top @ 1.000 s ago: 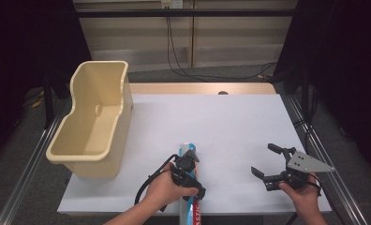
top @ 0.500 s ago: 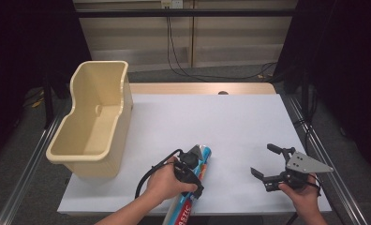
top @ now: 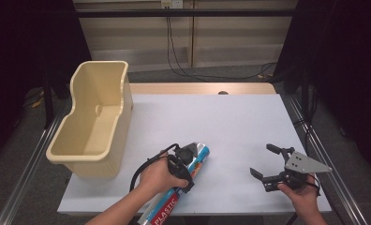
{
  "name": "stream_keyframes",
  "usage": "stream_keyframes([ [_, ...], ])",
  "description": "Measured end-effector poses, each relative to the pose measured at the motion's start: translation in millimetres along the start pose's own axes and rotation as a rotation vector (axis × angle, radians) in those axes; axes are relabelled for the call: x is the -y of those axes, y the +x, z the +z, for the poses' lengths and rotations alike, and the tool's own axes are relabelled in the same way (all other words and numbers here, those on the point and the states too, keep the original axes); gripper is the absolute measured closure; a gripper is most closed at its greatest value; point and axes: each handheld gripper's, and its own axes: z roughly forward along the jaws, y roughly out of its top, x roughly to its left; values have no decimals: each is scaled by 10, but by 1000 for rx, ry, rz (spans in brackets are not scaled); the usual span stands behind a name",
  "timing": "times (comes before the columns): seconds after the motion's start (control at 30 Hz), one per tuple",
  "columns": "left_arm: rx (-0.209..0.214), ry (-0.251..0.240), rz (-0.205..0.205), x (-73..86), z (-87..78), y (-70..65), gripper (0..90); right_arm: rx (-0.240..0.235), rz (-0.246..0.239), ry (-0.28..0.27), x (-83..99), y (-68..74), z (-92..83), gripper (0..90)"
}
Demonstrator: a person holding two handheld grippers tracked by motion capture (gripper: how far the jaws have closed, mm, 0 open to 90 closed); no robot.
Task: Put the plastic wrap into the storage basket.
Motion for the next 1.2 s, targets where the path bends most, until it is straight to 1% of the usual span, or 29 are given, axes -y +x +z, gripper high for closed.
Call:
stream_keyframes([
  [0.1, -3, -10, -4, 5, 43, -11, 278, -3, 4, 3, -1, 10, 3, 13],
  [0.17, 0, -17, -17, 4, 55, -13, 278, -4, 3, 1, -3, 12, 4, 13],
  [0.27, 13, -21, -26, 13, 53, 9, 284, -4, 3, 1, -3, 11, 5, 13],
  [0.33, 11, -35, -32, 23, 57, 0, 287, -3, 3, 0, -2, 8, 9, 13],
  [0.37, 12, -54, -36, 48, 54, 4, 289, -4, 1, 1, -1, 6, 10, 13],
  [0.4, 12, -54, -36, 48, 54, 4, 292, -4, 1, 1, -1, 6, 10, 13],
  [0.43, 19, -58, -38, 54, 47, 21, 292, -4, 3, 1, -1, 8, 13, 13],
  [0.47, 28, -64, -53, 61, 45, 24, 297, -6, -3, 7, 1, 7, 19, 13],
  [0.5, 38, -56, -50, 58, 37, 36, 298, -9, -3, 6, 2, 9, 22, 13],
  [0.57, 38, -48, -43, 54, 33, 33, 300, -11, -3, 7, 2, 10, 26, 13],
  [0.63, 15, -26, -15, 47, 22, 10, 305, -11, -3, 7, 1, 12, 28, 13],
  [0.67, 3, -17, 3, 47, 6, 5, 310, -10, -6, 6, 1, 7, 23, 13],
  [0.7, 2, -8, 13, 42, -16, 12, 310, -10, -6, 6, 1, 7, 23, 13],
  [0.73, 1, -13, 1, 40, -39, 17, 313, -9, -4, 6, 2, 3, 21, 13],
  [0.77, -2, -18, -1, 39, -71, 32, 313, -11, -2, 5, 5, 0, 21, 13],
  [0.8, 3, -19, -15, 35, -98, 47, 314, -7, 1, 6, 6, -1, 21, 13],
  [0.83, 0, -24, -17, 33, -125, 63, 315, -8, 3, 6, 6, -3, 18, 13],
  [0.9, -8, -7, -10, 25, -181, 80, 316, -8, 2, 2, 4, -3, 16, 13],
  [0.97, -12, -8, -6, 21, -233, 82, 318, -10, 1, 0, 2, -3, 14, 13],
  [1.03, -15, -16, -2, 20, -301, 89, 319, -10, 1, 3, 1, -4, 13, 13],
  [1.1, -8, -41, -15, 24, -376, 111, 320, -9, 4, 0, 0, -3, 13, 13],
  [1.2, -3, -62, -30, 31, -483, 169, 321, -8, 5, -2, 1, -2, 14, 13],
])
